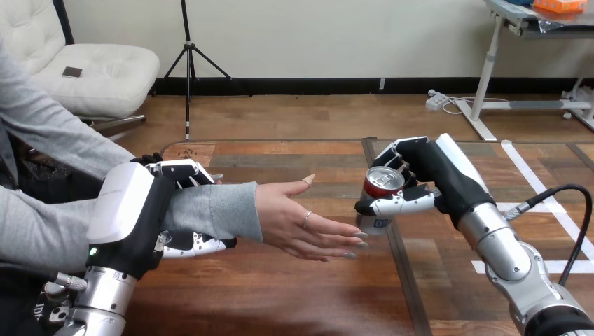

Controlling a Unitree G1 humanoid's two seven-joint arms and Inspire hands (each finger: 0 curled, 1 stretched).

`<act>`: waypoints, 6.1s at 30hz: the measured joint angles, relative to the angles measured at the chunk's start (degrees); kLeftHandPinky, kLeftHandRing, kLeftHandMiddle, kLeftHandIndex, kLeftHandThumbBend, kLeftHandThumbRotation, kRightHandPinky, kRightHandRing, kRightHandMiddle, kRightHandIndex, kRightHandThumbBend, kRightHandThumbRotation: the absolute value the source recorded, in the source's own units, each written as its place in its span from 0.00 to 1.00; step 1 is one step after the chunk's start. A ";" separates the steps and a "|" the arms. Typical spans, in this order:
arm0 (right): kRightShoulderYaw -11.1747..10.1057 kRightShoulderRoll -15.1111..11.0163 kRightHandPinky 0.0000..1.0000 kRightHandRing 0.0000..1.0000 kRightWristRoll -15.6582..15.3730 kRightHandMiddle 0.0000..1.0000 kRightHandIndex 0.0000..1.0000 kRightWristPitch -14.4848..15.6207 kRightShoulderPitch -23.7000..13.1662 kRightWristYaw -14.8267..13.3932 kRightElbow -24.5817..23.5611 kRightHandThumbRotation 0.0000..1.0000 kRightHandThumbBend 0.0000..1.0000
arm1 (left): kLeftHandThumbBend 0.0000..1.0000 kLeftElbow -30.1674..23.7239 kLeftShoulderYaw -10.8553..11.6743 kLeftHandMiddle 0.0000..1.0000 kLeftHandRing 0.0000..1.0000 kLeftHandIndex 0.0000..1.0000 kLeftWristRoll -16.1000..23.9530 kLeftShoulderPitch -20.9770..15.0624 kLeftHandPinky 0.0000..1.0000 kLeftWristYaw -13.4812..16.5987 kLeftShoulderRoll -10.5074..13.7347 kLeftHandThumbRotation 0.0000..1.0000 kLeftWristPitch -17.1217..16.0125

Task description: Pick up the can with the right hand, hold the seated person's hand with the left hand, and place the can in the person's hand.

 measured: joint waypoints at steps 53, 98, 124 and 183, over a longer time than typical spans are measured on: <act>0.56 6.00 0.29 0.33 1.19 0.42 0.43 -1.42 -0.14 4.00 -8.13 0.00 0.80 | 0.85 0.27 -0.03 0.34 0.26 0.40 -1.27 -0.01 0.22 -1.97 -0.64 0.00 0.15; 1.28 7.03 0.33 0.36 2.25 0.43 0.43 -0.80 -0.26 6.68 -12.11 0.00 0.80 | 0.86 0.36 0.03 0.31 0.24 0.39 -1.49 0.00 0.20 -1.09 -0.65 0.00 0.14; 1.21 7.06 0.33 0.38 3.60 0.43 0.45 1.54 -0.26 9.68 -12.77 0.00 0.83 | 0.85 0.36 0.03 0.32 0.24 0.39 -1.50 0.10 0.20 -1.04 -0.61 0.00 0.20; 1.18 7.43 0.36 0.40 5.48 0.44 0.46 6.89 -0.25 12.97 -16.52 0.55 0.79 | 0.86 0.43 0.03 0.33 0.26 0.39 -1.79 0.14 0.22 -0.29 -0.48 0.00 -0.58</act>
